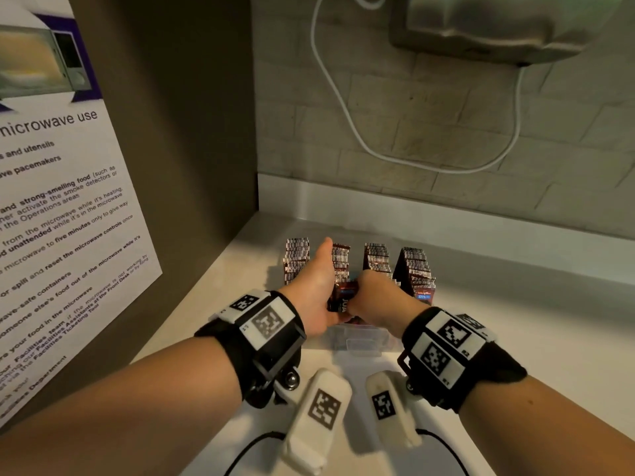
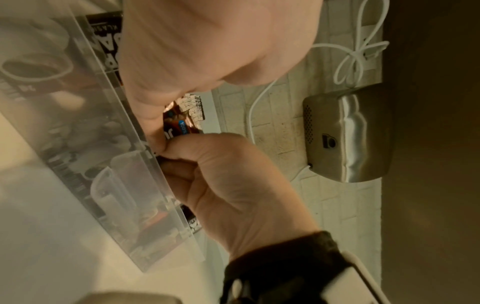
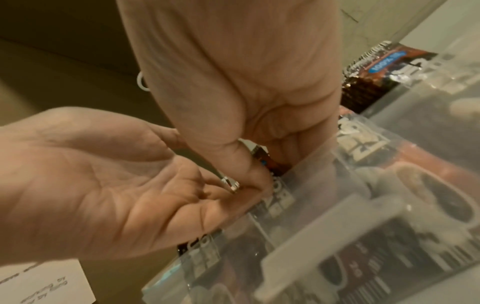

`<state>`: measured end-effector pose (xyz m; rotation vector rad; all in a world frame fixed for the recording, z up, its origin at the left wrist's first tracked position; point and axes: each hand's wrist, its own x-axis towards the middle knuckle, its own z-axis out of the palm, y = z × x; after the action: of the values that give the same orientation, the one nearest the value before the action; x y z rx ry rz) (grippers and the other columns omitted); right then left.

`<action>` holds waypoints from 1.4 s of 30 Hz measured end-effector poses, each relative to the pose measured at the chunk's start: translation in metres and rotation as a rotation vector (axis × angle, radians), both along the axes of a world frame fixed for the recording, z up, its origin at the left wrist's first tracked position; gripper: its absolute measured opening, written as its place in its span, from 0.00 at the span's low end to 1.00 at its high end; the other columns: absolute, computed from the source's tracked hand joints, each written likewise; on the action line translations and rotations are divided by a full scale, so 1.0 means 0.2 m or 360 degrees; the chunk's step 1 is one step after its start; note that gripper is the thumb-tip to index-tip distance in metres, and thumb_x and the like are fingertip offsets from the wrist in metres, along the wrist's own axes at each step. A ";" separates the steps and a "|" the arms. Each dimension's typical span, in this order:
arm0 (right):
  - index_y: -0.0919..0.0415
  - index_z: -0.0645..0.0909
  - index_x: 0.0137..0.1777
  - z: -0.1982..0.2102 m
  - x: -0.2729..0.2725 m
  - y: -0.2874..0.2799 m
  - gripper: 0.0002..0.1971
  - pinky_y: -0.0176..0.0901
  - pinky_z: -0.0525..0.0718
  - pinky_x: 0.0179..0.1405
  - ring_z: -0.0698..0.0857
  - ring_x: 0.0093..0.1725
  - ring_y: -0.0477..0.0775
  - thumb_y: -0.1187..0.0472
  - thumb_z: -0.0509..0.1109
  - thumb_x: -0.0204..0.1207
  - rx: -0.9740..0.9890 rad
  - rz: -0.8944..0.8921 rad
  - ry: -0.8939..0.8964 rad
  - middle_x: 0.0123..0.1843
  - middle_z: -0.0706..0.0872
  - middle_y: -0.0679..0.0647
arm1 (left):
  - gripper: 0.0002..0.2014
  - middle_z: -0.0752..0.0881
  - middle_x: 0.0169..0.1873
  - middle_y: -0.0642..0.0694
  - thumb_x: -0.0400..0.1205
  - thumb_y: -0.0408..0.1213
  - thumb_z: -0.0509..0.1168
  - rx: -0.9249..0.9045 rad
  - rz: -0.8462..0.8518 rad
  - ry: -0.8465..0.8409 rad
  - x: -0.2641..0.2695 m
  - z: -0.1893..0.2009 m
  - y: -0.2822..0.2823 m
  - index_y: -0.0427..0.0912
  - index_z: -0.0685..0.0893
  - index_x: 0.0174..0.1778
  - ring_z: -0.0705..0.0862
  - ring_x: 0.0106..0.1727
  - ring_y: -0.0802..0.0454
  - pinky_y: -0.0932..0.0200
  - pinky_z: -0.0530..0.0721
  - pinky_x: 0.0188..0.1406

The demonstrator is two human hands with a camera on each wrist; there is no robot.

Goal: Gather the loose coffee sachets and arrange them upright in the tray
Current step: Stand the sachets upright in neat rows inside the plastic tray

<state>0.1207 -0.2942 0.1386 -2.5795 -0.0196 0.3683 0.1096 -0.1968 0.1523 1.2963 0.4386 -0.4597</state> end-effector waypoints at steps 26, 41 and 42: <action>0.69 0.70 0.62 -0.05 0.06 0.05 0.23 0.54 0.82 0.38 0.82 0.43 0.63 0.81 0.64 0.67 0.0607 -0.0249 0.0201 0.50 0.81 0.70 | 0.45 0.76 0.73 0.37 0.76 0.74 0.51 0.0042 0.0001 -0.0028 0.09 -0.03 -0.05 0.44 0.67 0.80 0.78 0.70 0.38 0.37 0.74 0.72; 0.73 0.71 0.61 -0.07 0.07 0.06 0.25 0.60 0.87 0.44 0.87 0.44 0.66 0.77 0.67 0.61 0.0668 -0.0248 0.0251 0.51 0.84 0.72 | 0.37 0.78 0.68 0.38 0.80 0.71 0.50 0.0123 -0.0095 -0.0036 0.10 -0.03 -0.06 0.44 0.71 0.72 0.79 0.68 0.39 0.40 0.76 0.71; 0.72 0.69 0.62 -0.06 0.07 0.06 0.27 0.62 0.88 0.46 0.87 0.47 0.68 0.76 0.68 0.61 0.0676 -0.0265 0.0245 0.52 0.84 0.70 | 0.40 0.75 0.72 0.39 0.79 0.71 0.50 0.0136 -0.0074 -0.0027 0.09 -0.03 -0.06 0.46 0.65 0.80 0.77 0.71 0.39 0.39 0.74 0.73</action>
<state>0.1347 -0.2815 0.1259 -2.1120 0.1545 0.4455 0.1278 -0.2097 0.1468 1.3945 0.4185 -0.4729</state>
